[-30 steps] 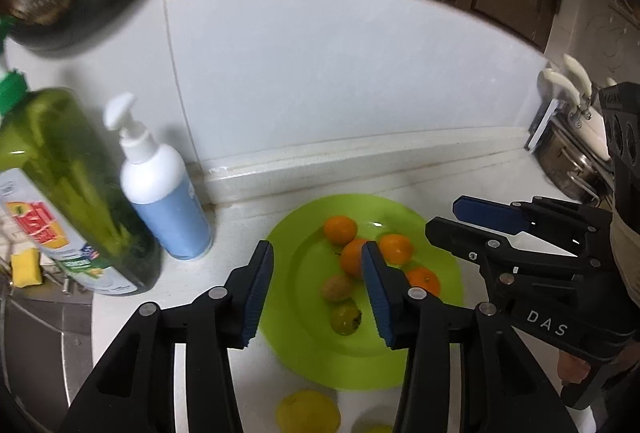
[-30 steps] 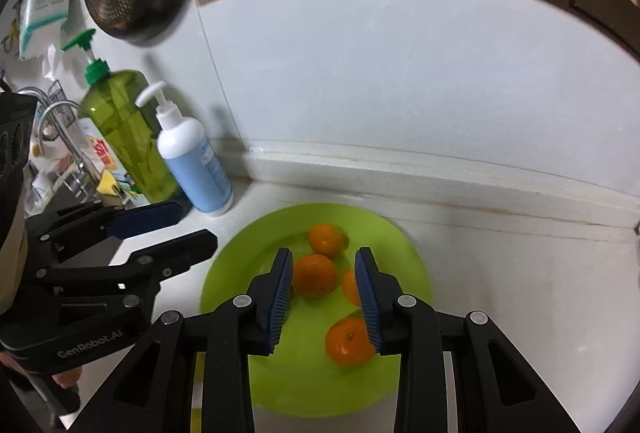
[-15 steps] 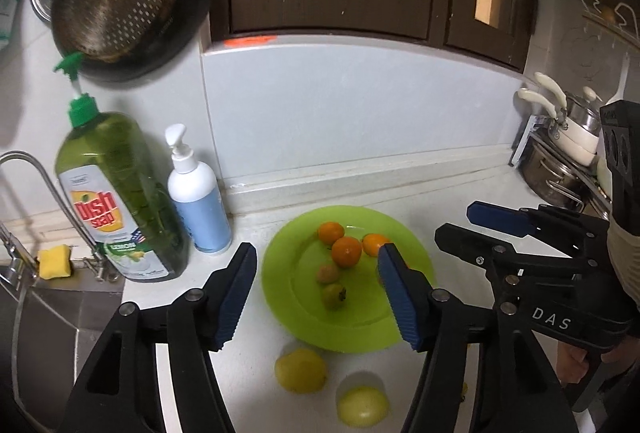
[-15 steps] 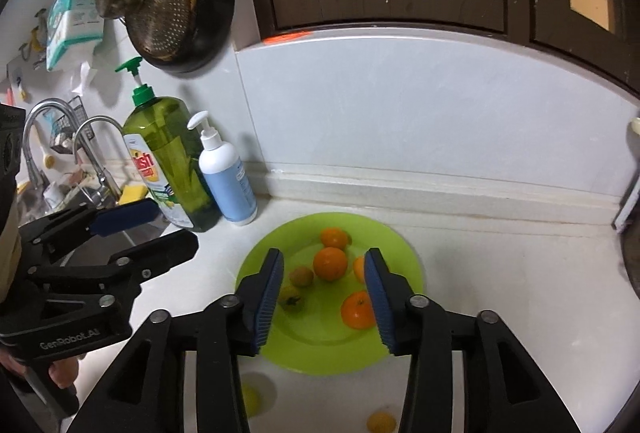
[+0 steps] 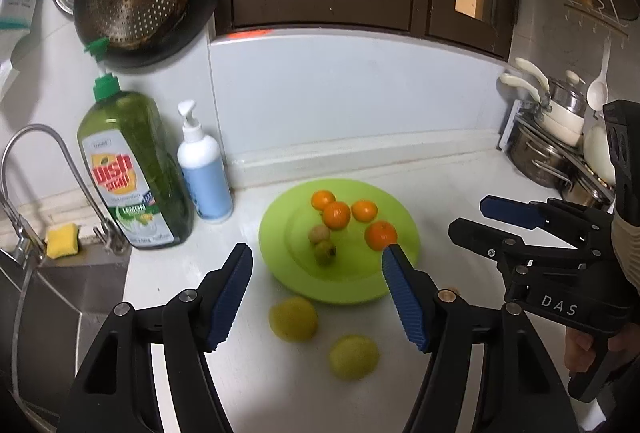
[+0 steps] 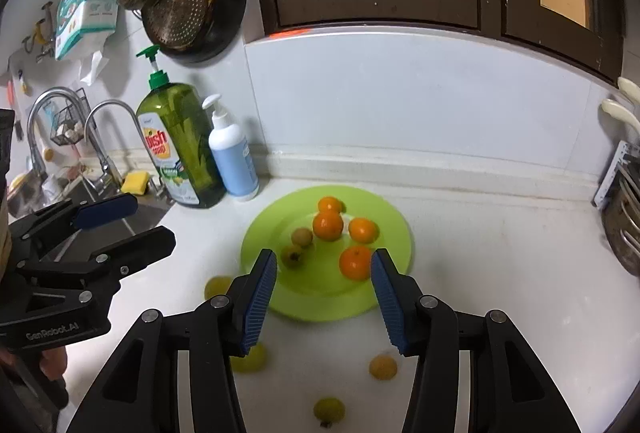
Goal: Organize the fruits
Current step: 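Withdraw both tools from the plate toward the remaining fruits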
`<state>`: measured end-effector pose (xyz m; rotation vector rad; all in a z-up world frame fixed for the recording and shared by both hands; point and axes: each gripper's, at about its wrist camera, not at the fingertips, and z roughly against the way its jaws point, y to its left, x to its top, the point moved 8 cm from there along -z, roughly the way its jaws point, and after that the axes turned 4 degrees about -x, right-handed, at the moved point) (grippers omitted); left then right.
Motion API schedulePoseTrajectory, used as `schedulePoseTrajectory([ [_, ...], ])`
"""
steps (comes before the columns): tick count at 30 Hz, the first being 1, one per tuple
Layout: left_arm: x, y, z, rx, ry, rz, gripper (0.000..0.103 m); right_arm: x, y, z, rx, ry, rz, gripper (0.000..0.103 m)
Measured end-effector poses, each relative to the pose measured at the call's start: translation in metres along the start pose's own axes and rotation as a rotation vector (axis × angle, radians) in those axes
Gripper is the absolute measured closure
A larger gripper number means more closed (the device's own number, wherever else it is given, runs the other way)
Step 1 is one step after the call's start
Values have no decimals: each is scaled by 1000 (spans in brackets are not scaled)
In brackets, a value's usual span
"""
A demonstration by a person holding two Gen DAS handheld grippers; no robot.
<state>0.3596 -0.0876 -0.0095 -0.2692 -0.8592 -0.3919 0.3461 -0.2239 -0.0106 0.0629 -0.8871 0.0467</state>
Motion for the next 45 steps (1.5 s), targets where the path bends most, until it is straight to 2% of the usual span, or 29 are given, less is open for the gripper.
schedulePoseTrajectory([
  [8, -23, -5, -1, 2, 20, -20, 36, -33, 2, 0, -13, 47, -1, 53],
  [15, -55, -8, -12, -16, 89, -25, 36, -64, -3, -11, -26, 130, -30, 53],
  [28, -93, -21, -33, -40, 146, -87, 36, -114, -6, -27, -24, 273, -64, 53],
  [32, -101, -24, -40, -41, 153, -112, 36, -120, -8, -29, -61, 275, -43, 53],
  [45, -115, -36, -69, -78, 190, -175, 37, -135, -4, -46, -5, 343, -58, 54],
])
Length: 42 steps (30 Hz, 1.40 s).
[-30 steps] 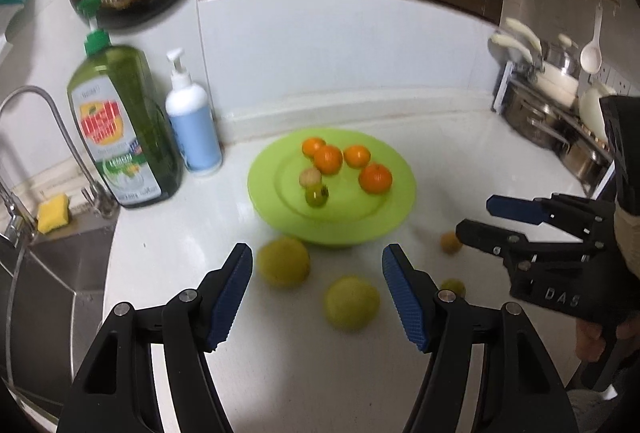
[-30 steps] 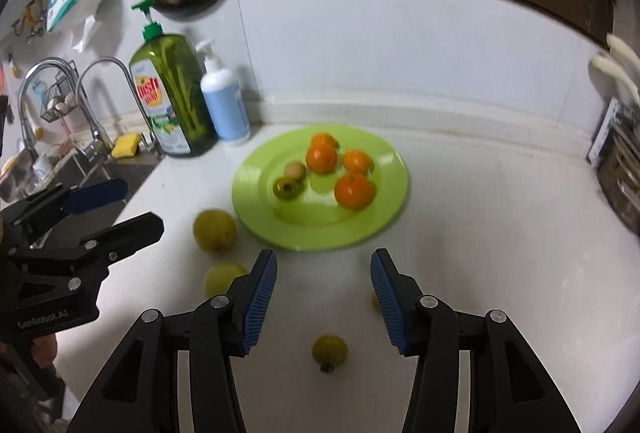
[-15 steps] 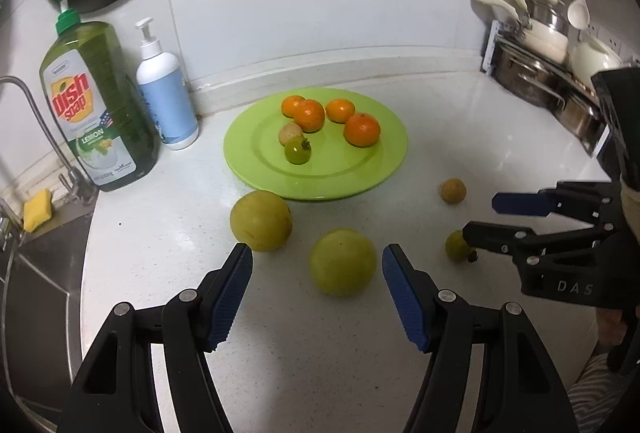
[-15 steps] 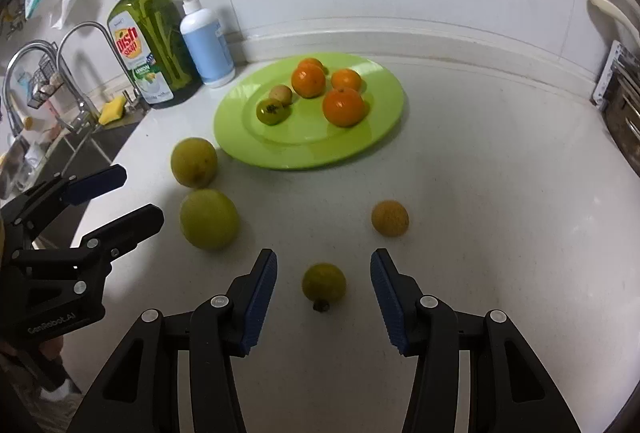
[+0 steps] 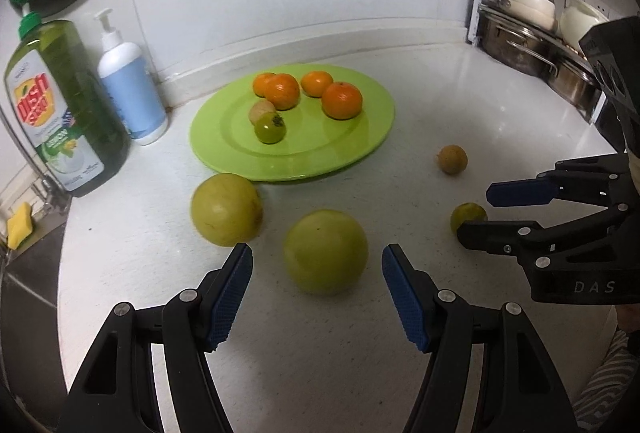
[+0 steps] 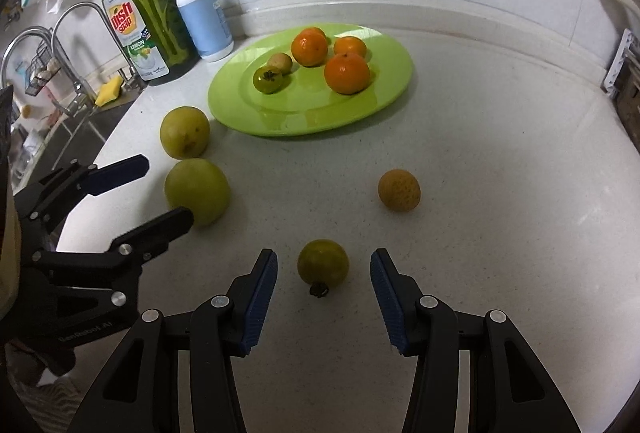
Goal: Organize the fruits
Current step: 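Withdraw both tools from the plate toward the remaining fruits, then grasp the pale green pomelo with the left tool while the right tool grasps a green tomato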
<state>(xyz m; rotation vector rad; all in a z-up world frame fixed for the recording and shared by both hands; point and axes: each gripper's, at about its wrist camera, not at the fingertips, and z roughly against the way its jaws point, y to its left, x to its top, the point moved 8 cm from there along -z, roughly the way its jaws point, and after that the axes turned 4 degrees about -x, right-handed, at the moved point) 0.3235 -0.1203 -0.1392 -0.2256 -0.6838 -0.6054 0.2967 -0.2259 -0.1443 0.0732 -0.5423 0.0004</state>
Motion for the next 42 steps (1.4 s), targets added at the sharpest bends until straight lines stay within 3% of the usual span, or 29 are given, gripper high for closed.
schedulePoseTrajectory([
  [9, 2, -3, -16, -24, 18, 6, 38, -1, 0, -8, 17, 26, -7, 61],
  [21, 3, -1, -22, -19, 32, 23, 53, -3, 1, -14, 31, 45, -12, 73],
  [42, 7, 1, -11, -17, 22, 63, 54, -1, 0, -8, 34, 13, -10, 73],
])
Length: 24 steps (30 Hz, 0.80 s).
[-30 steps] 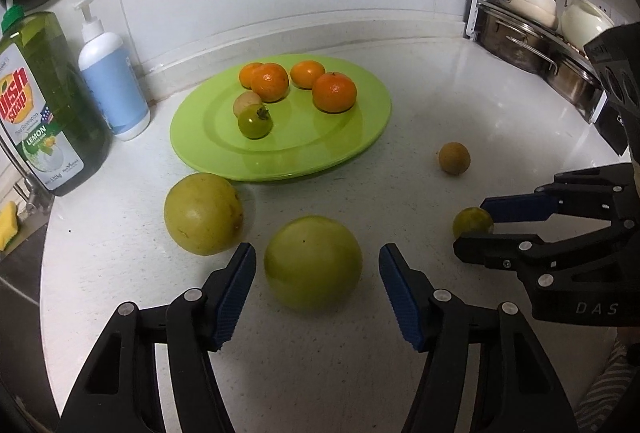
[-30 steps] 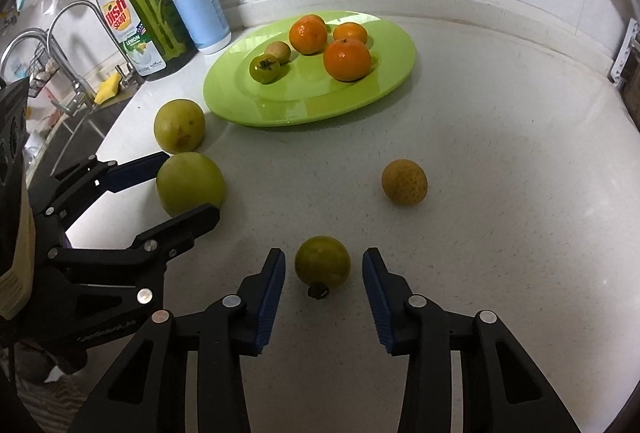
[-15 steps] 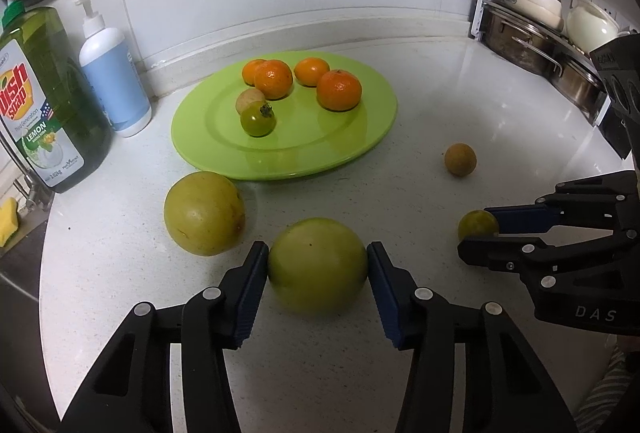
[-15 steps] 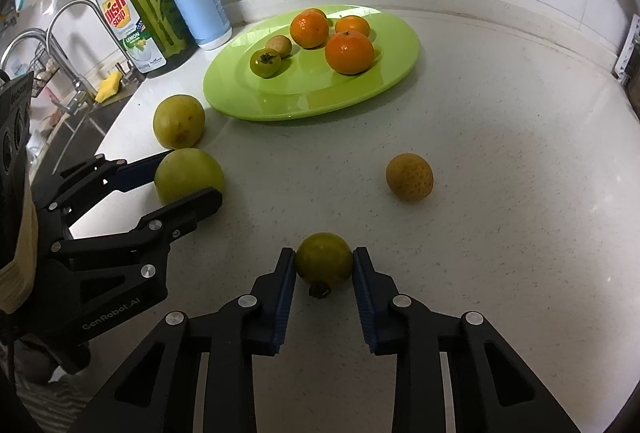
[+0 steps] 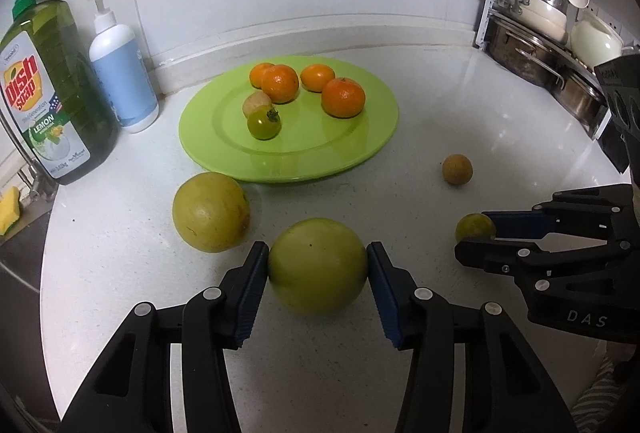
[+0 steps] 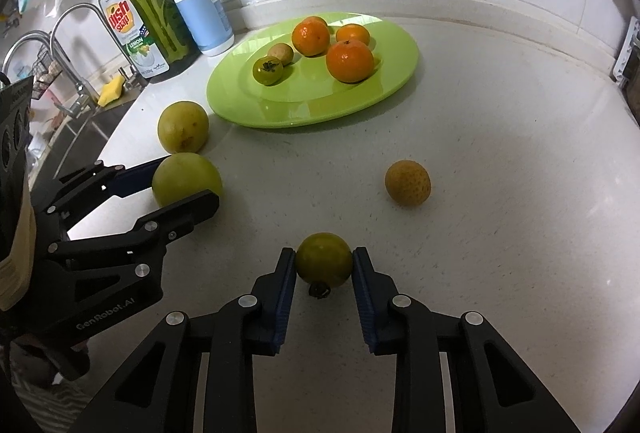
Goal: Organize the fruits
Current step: 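Grasp the pale green pomelo with the left tool while the right tool grasps a green tomato, then carry the pomelo and green tomato over the green plate with both tools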
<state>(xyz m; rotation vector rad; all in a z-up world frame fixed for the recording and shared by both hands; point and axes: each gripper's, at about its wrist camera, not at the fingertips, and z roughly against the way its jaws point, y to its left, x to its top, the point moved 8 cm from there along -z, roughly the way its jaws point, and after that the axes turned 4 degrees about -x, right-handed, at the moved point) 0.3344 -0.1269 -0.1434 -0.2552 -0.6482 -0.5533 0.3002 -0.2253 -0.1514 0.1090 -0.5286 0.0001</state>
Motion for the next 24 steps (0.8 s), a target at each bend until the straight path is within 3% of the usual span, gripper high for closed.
schedulePoseTrajectory([
  [12, 20, 0, 23, 5, -63, 30, 54, 14, 3, 17, 14, -62, 5, 73],
  [24, 44, 1, 50, 30, -147, 28, 54, 52, 7, 48, 30, -194, 27, 73],
])
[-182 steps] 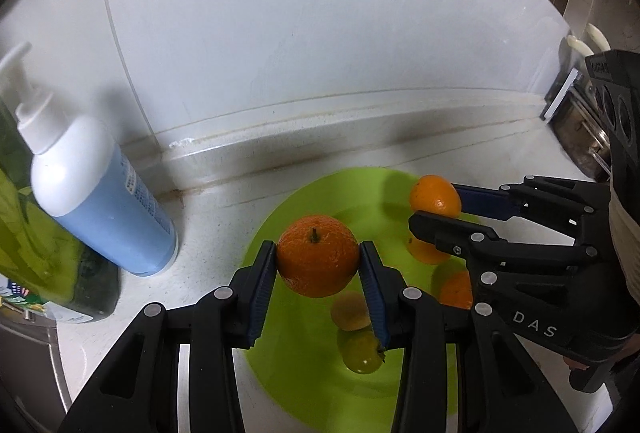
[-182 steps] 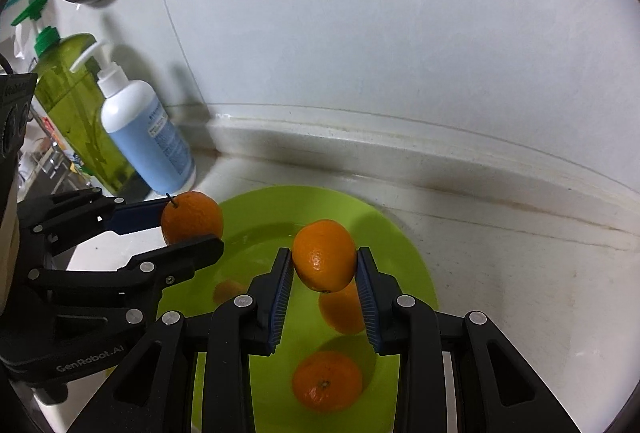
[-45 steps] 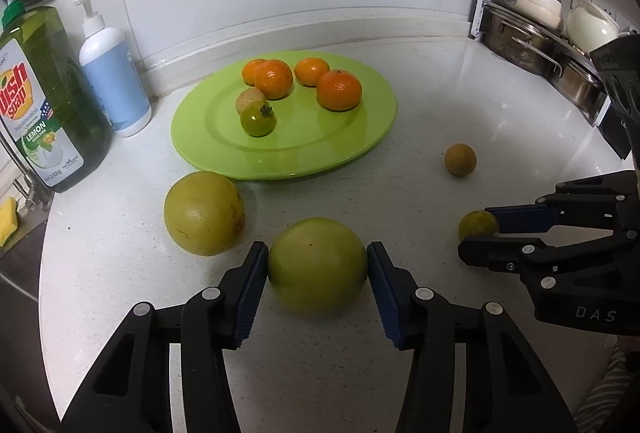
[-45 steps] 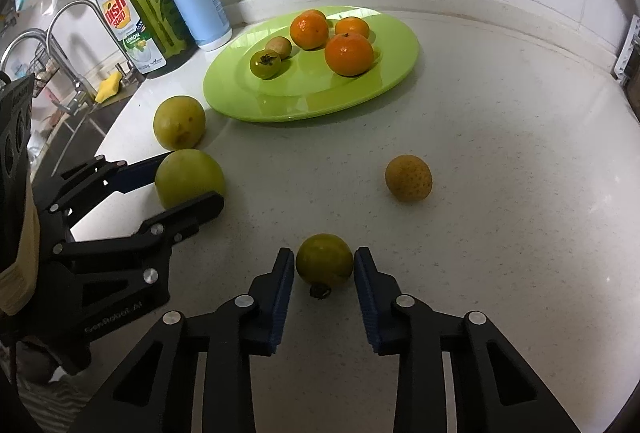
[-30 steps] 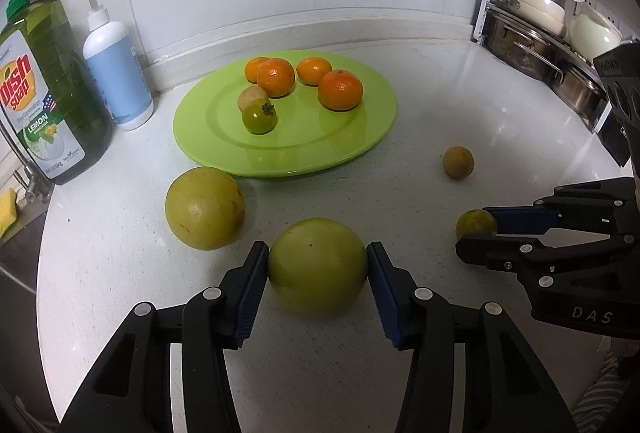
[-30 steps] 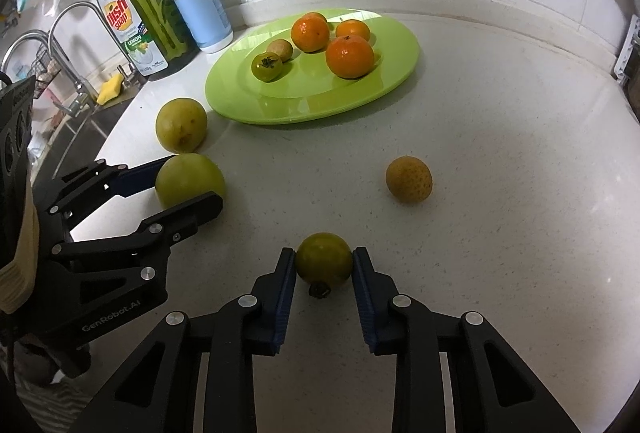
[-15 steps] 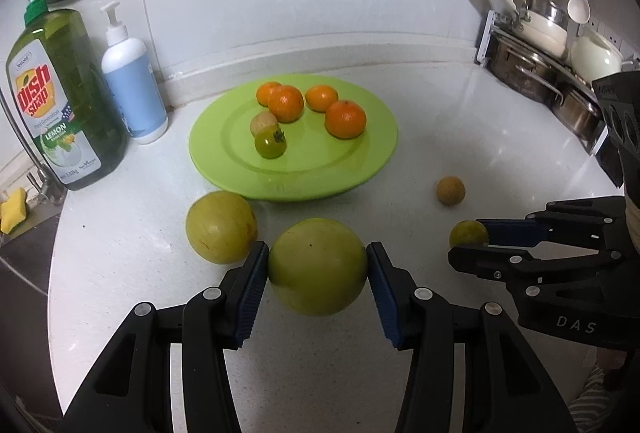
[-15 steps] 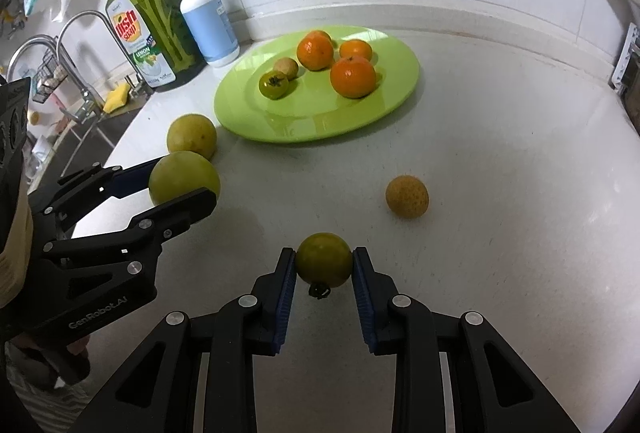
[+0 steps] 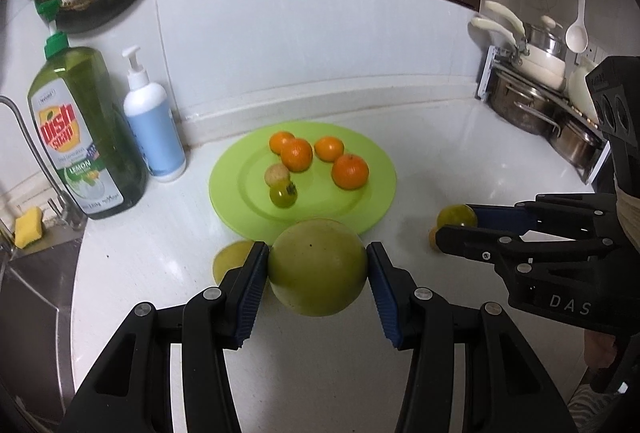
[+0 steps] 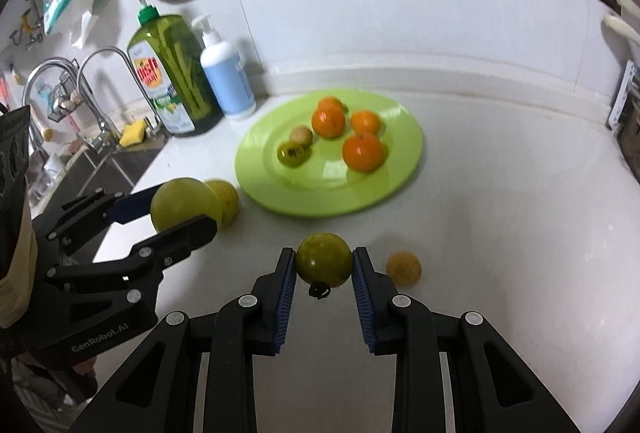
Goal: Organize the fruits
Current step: 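Carry the pomelo and green tomato over the green plate with both tools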
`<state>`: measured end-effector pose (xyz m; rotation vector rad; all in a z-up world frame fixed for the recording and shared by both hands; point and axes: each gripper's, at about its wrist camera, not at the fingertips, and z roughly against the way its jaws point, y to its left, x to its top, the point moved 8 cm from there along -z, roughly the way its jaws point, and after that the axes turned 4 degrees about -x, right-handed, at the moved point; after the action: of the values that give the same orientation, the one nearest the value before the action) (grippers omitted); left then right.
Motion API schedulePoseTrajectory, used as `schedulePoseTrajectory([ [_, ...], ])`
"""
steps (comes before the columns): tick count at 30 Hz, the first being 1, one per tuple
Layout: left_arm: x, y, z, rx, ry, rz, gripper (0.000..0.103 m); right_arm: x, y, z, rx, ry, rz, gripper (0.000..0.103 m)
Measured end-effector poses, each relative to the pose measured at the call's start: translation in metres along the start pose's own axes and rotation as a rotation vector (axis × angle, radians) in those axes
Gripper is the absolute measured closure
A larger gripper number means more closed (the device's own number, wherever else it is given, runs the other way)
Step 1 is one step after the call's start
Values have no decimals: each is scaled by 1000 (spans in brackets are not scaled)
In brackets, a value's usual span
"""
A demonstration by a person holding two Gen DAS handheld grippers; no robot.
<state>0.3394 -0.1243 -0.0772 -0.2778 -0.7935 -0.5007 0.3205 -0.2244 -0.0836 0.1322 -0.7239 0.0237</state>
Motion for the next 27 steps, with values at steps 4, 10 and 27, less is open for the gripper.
schedulePoseTrajectory([
  [4, 9, 3, 3, 9, -20, 2, 54, 13, 1, 3, 6, -30, 5, 73],
  [10, 25, 10, 5, 25, -51, -9, 54, 32, 0, 4, -3, -67, 29, 73],
  [27, 65, 44, -22, 29, -47, 2, 54, 90, 7, -20, -3, -103, 85, 73],
])
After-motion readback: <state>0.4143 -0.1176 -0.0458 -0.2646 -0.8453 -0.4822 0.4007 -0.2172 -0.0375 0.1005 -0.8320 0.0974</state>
